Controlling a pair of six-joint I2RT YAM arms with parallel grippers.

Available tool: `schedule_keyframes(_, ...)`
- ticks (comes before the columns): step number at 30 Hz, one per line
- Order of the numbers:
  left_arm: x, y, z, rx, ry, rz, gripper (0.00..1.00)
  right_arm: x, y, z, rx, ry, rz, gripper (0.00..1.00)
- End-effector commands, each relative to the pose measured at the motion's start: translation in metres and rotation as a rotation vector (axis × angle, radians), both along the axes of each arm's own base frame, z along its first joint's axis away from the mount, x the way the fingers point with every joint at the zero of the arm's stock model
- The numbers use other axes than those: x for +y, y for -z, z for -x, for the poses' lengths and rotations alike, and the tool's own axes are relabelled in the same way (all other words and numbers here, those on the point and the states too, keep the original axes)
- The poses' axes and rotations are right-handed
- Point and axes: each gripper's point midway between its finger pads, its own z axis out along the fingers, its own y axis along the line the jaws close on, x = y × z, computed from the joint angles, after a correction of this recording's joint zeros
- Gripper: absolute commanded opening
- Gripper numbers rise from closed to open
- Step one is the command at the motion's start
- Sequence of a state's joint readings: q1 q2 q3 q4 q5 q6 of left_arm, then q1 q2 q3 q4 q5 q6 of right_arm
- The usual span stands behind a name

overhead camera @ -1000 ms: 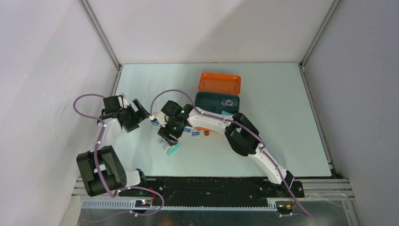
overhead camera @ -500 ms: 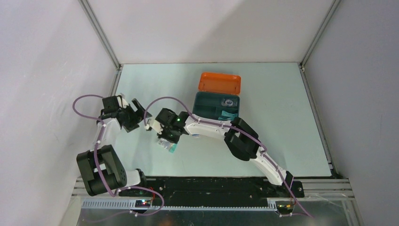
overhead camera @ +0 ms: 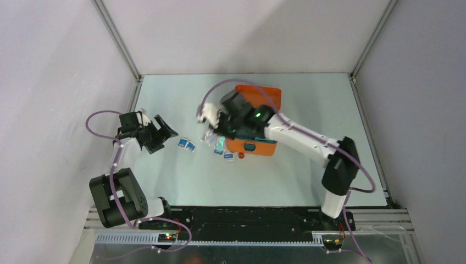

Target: Organize the medicine kit

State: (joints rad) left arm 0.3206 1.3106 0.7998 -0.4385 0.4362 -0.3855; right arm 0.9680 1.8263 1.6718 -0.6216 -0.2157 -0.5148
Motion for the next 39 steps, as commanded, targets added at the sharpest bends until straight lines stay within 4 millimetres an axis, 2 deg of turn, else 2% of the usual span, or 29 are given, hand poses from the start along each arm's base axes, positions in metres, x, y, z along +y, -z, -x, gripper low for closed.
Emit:
schedule_keyframes(1, 0.001, -0.016, -0.014, -0.055, 0.002, 0.024, 0.92, -0.02, -0.068, -0.025, 0.017, -0.019, -0.204, 0.0)
schedule_keyframes(4, -0.001, -0.015, -0.014, -0.053, 0.007, 0.037, 0.92, -0.041, -0.081, -0.051, -0.02, 0.009, -0.218, 0.0)
schedule_keyframes(9, -0.002, -0.017, -0.013, -0.064, 0.014, 0.034, 0.92, -0.083, -0.077, -0.108, -0.225, 0.089, -0.107, 0.0)
schedule_keyframes(13, -0.003, -0.018, -0.013, -0.068, 0.019, 0.033, 0.91, -0.104, -0.07, -0.138, -0.327, 0.12, -0.019, 0.0)
schedule_keyframes(19, -0.003, -0.018, -0.012, -0.067, 0.022, 0.038, 0.91, -0.121, -0.036, -0.154, -0.397, 0.107, 0.135, 0.0)
schedule_keyframes(24, -0.003, -0.018, -0.013, -0.068, 0.023, 0.038, 0.91, -0.125, -0.009, -0.162, -0.402, 0.098, 0.232, 0.0)
schedule_keyframes(27, -0.004, -0.019, -0.013, -0.072, 0.026, 0.035, 0.92, -0.127, 0.006, -0.163, -0.384, 0.079, 0.273, 0.0)
schedule_keyframes(39, -0.002, -0.02, -0.013, -0.075, 0.019, 0.03, 0.91, -0.121, 0.041, -0.154, -0.236, 0.029, 0.338, 0.07)
